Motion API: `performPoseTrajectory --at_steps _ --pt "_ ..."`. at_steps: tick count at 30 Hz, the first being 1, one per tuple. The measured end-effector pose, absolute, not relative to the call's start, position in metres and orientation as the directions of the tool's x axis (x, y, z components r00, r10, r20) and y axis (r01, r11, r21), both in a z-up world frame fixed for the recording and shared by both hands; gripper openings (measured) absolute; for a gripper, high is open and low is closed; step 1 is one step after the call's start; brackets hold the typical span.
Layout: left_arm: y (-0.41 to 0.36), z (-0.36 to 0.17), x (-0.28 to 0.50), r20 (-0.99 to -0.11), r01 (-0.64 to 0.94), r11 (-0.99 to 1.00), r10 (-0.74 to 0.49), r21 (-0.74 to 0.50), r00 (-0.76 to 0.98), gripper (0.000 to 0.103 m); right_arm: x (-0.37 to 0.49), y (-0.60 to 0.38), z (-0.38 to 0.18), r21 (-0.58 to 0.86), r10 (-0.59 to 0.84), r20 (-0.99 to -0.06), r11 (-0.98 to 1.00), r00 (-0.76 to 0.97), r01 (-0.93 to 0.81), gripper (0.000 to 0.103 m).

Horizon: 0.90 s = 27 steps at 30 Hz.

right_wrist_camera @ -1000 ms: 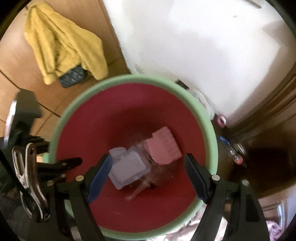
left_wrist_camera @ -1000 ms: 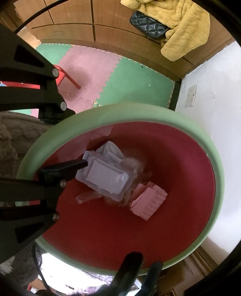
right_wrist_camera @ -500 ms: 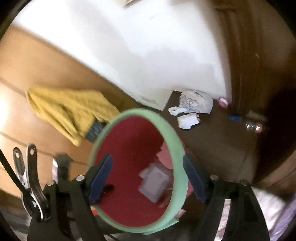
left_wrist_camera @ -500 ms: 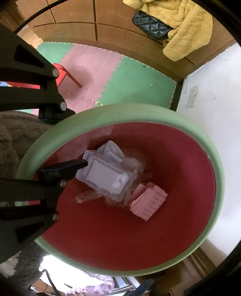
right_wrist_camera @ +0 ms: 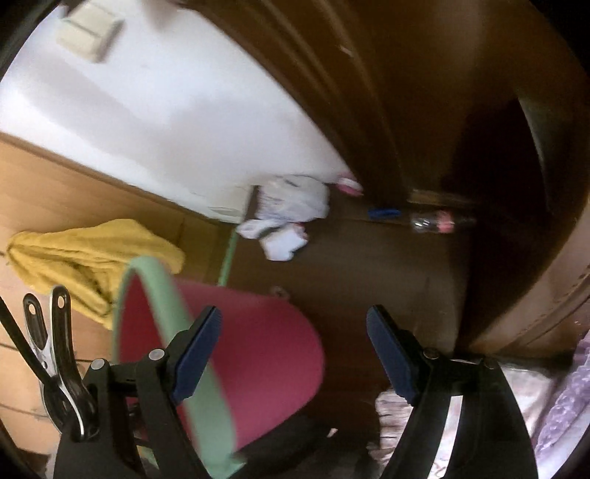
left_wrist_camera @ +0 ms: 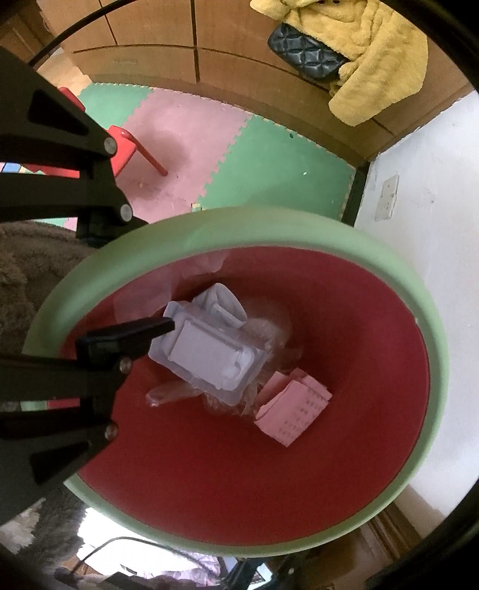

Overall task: Collect trash
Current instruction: 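Withdraw the open right tool from the bucket toward the nightstand, then reach the right tool to the clear plastic bottle and close on it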

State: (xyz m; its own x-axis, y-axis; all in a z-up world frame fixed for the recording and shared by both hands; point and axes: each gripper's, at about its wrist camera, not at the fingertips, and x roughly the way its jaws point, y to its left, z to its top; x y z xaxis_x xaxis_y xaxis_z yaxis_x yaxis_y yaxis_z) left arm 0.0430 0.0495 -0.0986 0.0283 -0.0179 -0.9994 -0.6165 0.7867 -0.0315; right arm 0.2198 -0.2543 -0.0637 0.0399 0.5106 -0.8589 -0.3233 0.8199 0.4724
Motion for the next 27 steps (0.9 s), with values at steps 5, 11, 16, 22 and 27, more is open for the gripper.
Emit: performPoseTrajectory --at_steps 5,11,16,22,27 --pt "0.048 -0.097 0.045 -1.000 -0.597 0.802 0.013 0.003 0.013 0.034 0.238 -0.254 -0.091 0.410 0.443 -0.895 0.863 0.051 -0.295 0.083" --pt "0.050 -0.096 0.047 -1.000 -0.587 0.810 0.029 0.024 0.000 0.034 0.269 -0.252 -0.130 0.292 0.320 -0.944 0.924 0.078 -0.249 0.083" --pt "0.046 -0.099 0.048 -0.999 -0.561 0.827 0.038 0.034 -0.005 0.034 0.299 -0.245 -0.167 0.180 0.210 -0.973 0.951 0.098 -0.250 0.082" --pt "0.046 -0.100 0.047 -1.000 -0.557 0.830 0.030 0.024 0.001 0.034 0.316 -0.219 -0.213 -0.093 -0.036 -0.984 0.941 0.176 -0.325 0.082" --pt "0.044 -0.101 0.048 -0.999 -0.531 0.846 0.029 0.033 -0.015 0.034 0.320 -0.215 -0.247 -0.156 -0.092 -0.977 0.925 0.194 -0.347 0.083"
